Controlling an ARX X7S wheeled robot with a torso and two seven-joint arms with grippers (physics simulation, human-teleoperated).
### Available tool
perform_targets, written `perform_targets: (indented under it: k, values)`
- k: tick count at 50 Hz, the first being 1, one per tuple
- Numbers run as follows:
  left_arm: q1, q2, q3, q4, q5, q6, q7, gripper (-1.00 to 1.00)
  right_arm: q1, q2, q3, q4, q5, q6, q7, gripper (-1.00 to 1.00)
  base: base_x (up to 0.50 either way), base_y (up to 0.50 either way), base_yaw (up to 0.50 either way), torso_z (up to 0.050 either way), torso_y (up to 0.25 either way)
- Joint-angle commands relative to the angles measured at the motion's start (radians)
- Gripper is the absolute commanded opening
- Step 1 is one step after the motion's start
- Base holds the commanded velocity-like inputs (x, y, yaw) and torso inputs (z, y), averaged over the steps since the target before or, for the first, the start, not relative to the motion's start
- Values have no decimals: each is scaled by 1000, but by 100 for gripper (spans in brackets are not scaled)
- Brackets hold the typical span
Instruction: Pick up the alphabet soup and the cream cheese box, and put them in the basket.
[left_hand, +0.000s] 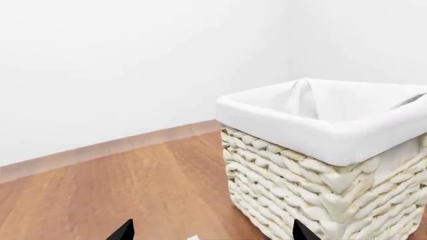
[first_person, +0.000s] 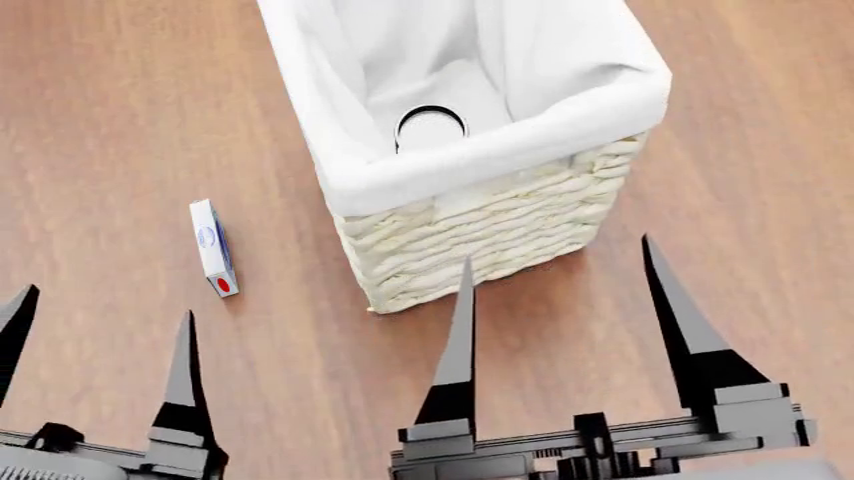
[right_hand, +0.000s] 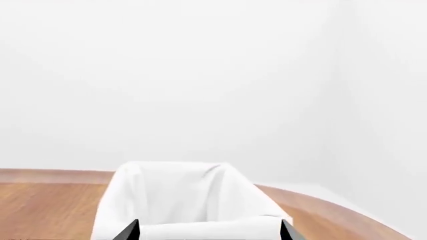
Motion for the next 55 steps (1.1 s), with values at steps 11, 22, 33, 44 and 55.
perform_targets:
  k: [11,22,33,44,55]
  values:
    - [-395,151,26,-641,-94,63,209,100,-45,-17,25,-2,-30,26,-1,100,0,0,0,0,0]
    - [-479,206,-2,-836,-154,74,251,100,-56,-17,34,-8,-23,38,-14,100,0,0,0,0,0]
    - [-507,231,-10,-956,-160,119,263,100,-71,-15,46,-2,-14,35,-24,100,0,0,0,0,0]
    - [-554,267,-26,-1137,-177,182,295,100,-85,-11,57,-1,-12,34,-29,100,0,0,0,0,0]
    - [-569,282,-26,-1219,-173,235,303,100,-99,-13,66,-4,-9,41,-36,100,0,0,0,0,0]
